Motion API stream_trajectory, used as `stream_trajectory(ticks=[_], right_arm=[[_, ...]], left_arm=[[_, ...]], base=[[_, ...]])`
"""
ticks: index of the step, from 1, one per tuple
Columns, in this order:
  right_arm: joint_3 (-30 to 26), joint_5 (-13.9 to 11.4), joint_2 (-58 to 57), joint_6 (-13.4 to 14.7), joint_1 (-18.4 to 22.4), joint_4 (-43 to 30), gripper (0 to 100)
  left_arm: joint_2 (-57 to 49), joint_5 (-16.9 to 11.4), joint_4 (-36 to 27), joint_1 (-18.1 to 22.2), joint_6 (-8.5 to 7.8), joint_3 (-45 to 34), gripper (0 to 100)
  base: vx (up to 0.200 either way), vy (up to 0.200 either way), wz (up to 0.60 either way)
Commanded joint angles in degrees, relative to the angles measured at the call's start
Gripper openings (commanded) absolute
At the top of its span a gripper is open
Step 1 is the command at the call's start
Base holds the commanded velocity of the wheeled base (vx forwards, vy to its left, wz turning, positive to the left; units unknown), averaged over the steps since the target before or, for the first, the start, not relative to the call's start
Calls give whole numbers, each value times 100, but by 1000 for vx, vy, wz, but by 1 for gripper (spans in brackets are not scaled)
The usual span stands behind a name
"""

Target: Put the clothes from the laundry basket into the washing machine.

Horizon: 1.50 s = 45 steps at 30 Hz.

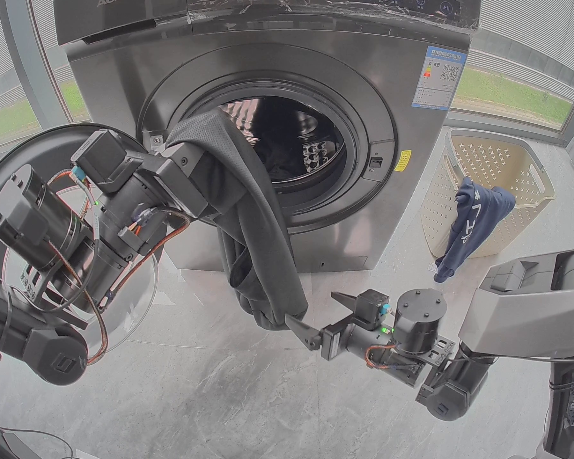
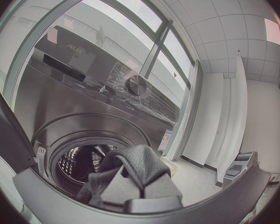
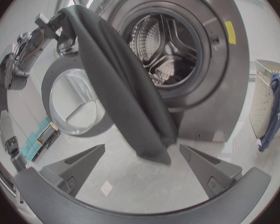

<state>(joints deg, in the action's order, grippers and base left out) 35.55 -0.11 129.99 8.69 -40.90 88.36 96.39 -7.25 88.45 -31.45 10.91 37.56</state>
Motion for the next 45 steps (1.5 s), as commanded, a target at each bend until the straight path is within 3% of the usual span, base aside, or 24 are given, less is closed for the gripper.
stream_trajectory(ticks=[1, 21, 27, 40, 43, 44, 45], right_arm=[[1042, 2, 334, -78, 12, -29, 100], [2896, -15, 1055, -289, -164, -486, 100], [3081, -33, 1231, -289, -296, -469, 100], [3573, 11, 1433, -272, -173, -477, 100], [3564, 160, 1424, -272, -138, -477, 100], [3564, 187, 1415, -263, -120, -477, 0], [3556, 196, 1406, -263, -102, -469, 0]], left_arm=[[-138, -22, 5, -45, -1, -21, 0], [-164, -13, 5, -283, -10, -117, 0], [-164, -13, 5, -406, -10, -179, 0], [-349, -74, 5, -406, 8, -170, 0], [-340, -57, 5, -379, 8, -161, 0], [-331, -48, -12, -353, 8, -161, 0], [-323, -39, -21, -353, 8, -161, 0]], base=[[0, 0, 0], [0, 0, 0], [0, 0, 0], [0, 0, 0], [0, 0, 0], [0, 0, 0], [0, 0, 0]])
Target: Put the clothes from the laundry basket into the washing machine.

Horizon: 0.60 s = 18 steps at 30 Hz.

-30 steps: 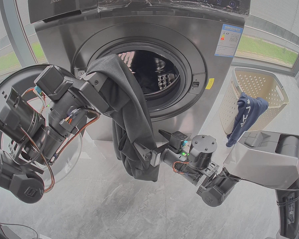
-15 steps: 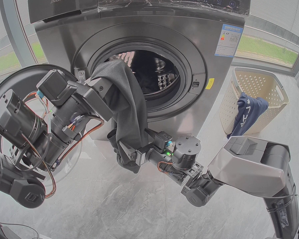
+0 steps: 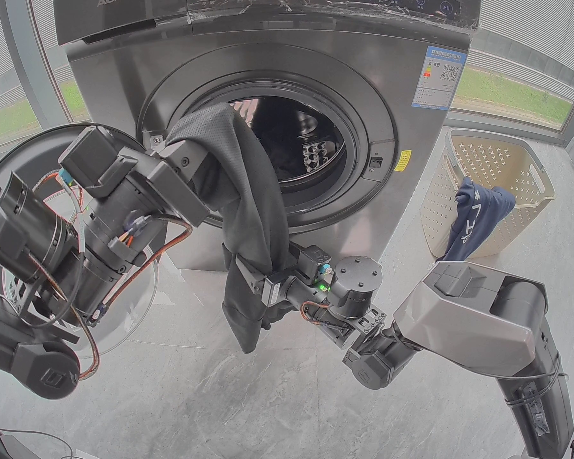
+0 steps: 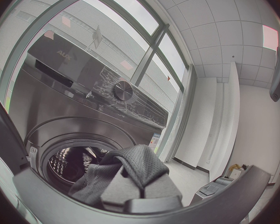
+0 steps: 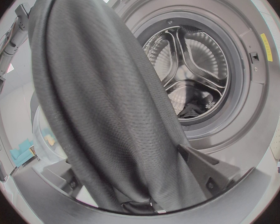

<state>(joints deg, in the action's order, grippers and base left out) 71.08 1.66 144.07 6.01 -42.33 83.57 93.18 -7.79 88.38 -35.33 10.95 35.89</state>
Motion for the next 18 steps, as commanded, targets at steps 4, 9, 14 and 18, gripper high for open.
stream_trajectory(ticks=[4, 9, 14, 18], right_arm=[[-191, 54, -248, 58, 286, 72, 0], [-719, 54, -731, 67, 497, 230, 0], [-965, 54, -1127, 76, 506, 239, 0], [-982, 54, -1338, 67, 471, 213, 0]], left_arm=[[95, 41, -67, 263, 13, -29, 0], [420, 49, -40, 624, 4, -126, 0], [780, 23, 12, 835, -14, -355, 0], [912, 14, 4, 870, -14, -522, 0]], base=[[0, 0, 0], [0, 0, 0], [0, 0, 0], [0, 0, 0]])
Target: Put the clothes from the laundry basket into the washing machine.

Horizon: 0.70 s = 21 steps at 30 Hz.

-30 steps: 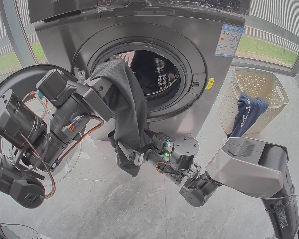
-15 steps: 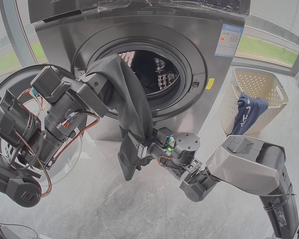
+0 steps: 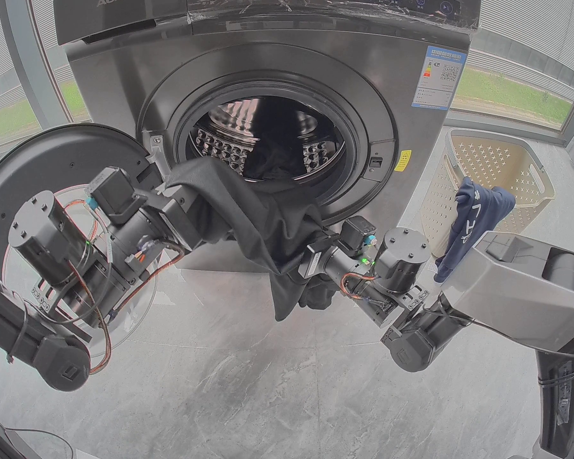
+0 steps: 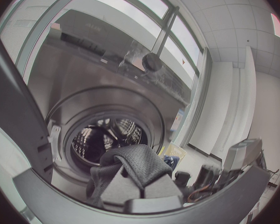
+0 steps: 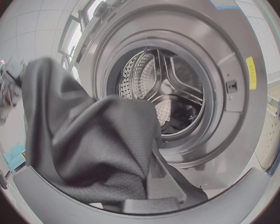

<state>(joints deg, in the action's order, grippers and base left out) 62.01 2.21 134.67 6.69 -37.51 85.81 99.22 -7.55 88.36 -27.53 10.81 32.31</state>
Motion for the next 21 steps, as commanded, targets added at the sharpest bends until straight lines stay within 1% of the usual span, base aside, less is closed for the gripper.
stream_trajectory(ticks=[1, 2, 6, 7, 9, 11, 12, 14, 15, 19, 21], right_arm=[[-75, -1, -398, -1, -11, -12, 0], [-75, -1, -486, -1, -11, -29, 0], [-84, -1, -547, 7, -11, -20, 0], [-93, -1, -547, 7, -11, -12, 0], [-93, -1, -565, 16, -19, -12, 0], [-84, -1, -582, 16, -37, -12, 0], [-84, -1, -582, 16, -37, -12, 0], [-84, -1, -582, 16, -46, -12, 0], [-84, -1, -582, 16, -46, -12, 0], [-75, -1, -617, 16, -28, -12, 0], [-67, -1, -635, 25, -11, -3, 0]], left_arm=[[309, -10, 6, 90, 0, -163, 0], [440, -19, 6, 169, -9, -295, 0], [686, -28, 15, 318, -44, -400, 0], [810, -45, 15, 397, -150, -480, 0], [924, -45, 15, 432, -282, -541, 0], [1073, -63, 24, 441, -448, -629, 0], [1108, -63, 24, 424, -492, -673, 0], [1152, -63, 24, 406, -519, -717, 0], [1161, -80, 24, 397, -519, -743, 100], [1170, -239, 15, 432, -528, -893, 100], [1249, -406, 24, 432, -536, -1218, 100]], base=[[0, 0, 0], [0, 0, 0], [0, 0, 0], [0, 0, 0], [0, 0, 0], [0, 0, 0], [0, 0, 0], [0, 0, 0], [0, 0, 0], [0, 0, 0], [0, 0, 0]])
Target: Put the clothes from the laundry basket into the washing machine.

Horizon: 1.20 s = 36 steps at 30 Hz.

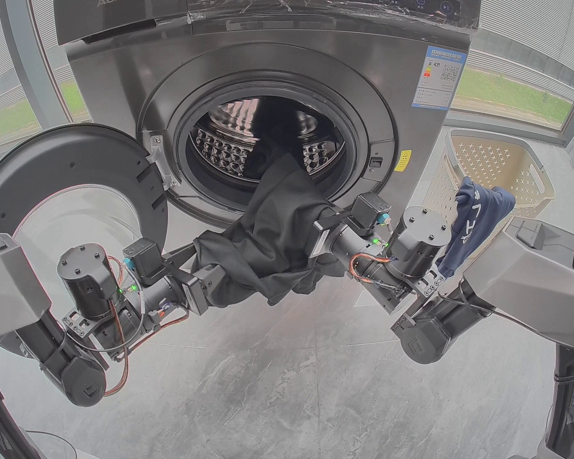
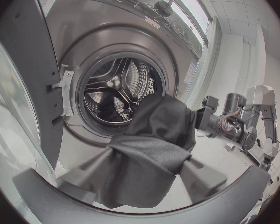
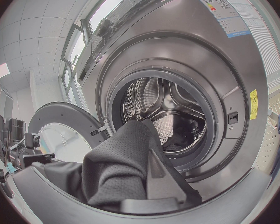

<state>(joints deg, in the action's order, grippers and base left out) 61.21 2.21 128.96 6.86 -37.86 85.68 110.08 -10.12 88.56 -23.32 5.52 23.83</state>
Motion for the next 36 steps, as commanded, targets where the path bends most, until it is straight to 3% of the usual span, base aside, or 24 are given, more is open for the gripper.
stream_trajectory(ticks=[1, 5, 6, 8, 10, 20, 29, 36], right_arm=[[40, -1, -64, 17, 25, 11, 0], [58, 8, -82, 34, -2, 11, 0], [67, -1, -82, 34, -10, 11, 0], [67, -1, -117, 34, -10, 11, 0], [84, -1, -117, 34, 7, 11, 0], [128, 8, -135, 78, -19, 28, 0], [137, 8, -126, 26, -142, 11, 0], [119, 8, -143, 26, -257, 11, 0]], left_arm=[[207, -324, 3, 12, -60, -617, 100], [268, -790, -6, 12, -464, -1100, 100], [365, -878, 3, -6, -666, -1188, 100], [435, -913, 3, -15, -816, -1267, 100], [514, -913, 3, -15, -860, -1320, 100], [488, -913, 12, -278, -869, -1249, 100], [734, -825, 3, -691, -754, 139, 100], [1464, -359, 3, -727, -623, 1264, 100]], base=[[0, 0, 0], [0, 0, 0], [0, 0, 0], [0, 0, 0], [0, 0, 0], [0, 0, 0], [0, 0, 0], [0, 0, 0]])
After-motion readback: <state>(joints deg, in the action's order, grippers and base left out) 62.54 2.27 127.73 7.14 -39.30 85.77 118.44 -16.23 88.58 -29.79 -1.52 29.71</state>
